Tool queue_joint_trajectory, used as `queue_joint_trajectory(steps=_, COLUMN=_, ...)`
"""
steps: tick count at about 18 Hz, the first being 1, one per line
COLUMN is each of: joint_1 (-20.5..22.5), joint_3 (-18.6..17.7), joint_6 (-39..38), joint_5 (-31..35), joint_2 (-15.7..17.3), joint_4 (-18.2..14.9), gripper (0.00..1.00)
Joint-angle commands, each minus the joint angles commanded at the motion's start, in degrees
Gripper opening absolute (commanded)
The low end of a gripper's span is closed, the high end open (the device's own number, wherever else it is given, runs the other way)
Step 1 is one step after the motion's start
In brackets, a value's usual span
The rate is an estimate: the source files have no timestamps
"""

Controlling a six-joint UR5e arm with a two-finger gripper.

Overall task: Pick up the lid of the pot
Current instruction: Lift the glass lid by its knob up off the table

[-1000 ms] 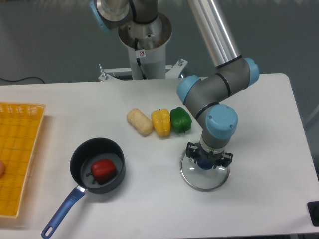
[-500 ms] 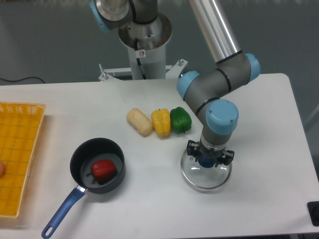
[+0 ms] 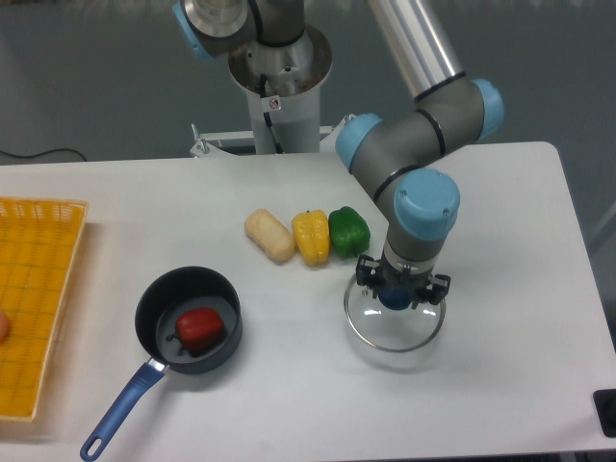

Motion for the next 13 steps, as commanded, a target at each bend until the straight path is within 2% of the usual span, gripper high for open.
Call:
queue_joint_trajectory(steps=5, joint_1=-0.09, joint_3=0.70, joint_6=0.00, joint_5=-1.05, joint_2=1.85, joint_4=-3.88, gripper=0.52)
queue_joint_trajectory(steps=13, joint_1=-1.14, joint_3=1.14, joint_6=0.00, joint_5=-1.41, joint_2=2.29, joint_4=-4.14, gripper=0.52)
